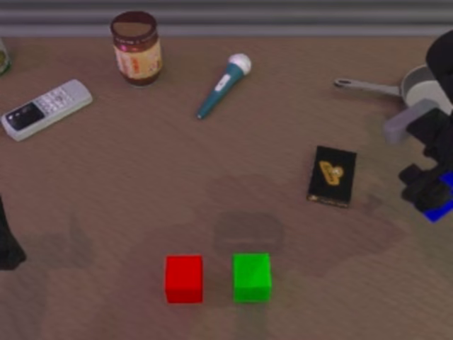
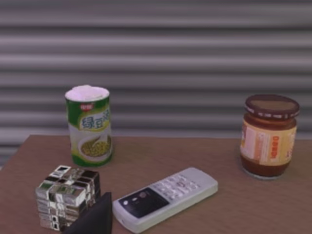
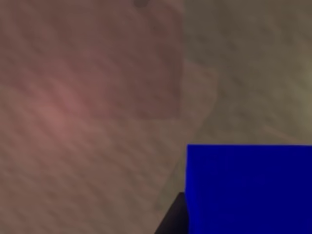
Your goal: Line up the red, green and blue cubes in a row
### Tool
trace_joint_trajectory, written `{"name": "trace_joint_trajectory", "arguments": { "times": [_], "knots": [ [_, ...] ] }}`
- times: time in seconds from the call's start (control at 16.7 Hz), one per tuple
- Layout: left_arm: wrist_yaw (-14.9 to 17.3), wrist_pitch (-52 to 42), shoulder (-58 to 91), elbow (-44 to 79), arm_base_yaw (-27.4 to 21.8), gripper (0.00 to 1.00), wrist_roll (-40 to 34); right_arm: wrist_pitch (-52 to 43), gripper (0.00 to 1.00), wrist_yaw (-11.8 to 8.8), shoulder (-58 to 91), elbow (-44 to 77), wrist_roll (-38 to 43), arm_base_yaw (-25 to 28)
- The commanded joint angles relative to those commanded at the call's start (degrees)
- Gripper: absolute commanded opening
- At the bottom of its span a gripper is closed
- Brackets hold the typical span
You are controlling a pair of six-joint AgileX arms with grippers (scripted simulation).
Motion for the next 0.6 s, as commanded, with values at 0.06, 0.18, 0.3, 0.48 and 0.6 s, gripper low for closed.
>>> {"name": "trace_joint_trajectory", "arguments": {
  "times": [0.06,0.18,0.3,0.48,0.6],
  "knots": [
    [0.00,0.00,0.00,0.00,0.00,1.00,0.00,0.14,0.00,-0.02,0.22,-0.14,0.09,-0.28],
    [0.00,0.00,0.00,0.00,0.00,1.00,0.00,0.06,0.00,-0.02,0.25,-0.08,0.85,0.19],
    [0.00,0.00,0.00,0.00,0.00,1.00,0.00,-0.25,0.00,-0.01,0.27,0.09,3.95,1.96],
    [0.00,0.00,0.00,0.00,0.00,1.00,0.00,-0.99,0.00,0.02,0.11,0.25,12.60,6.29],
    [0.00,0.00,0.00,0.00,0.00,1.00,0.00,-1.57,0.00,0.02,-0.24,0.10,20.43,9.93]
  ]
}}
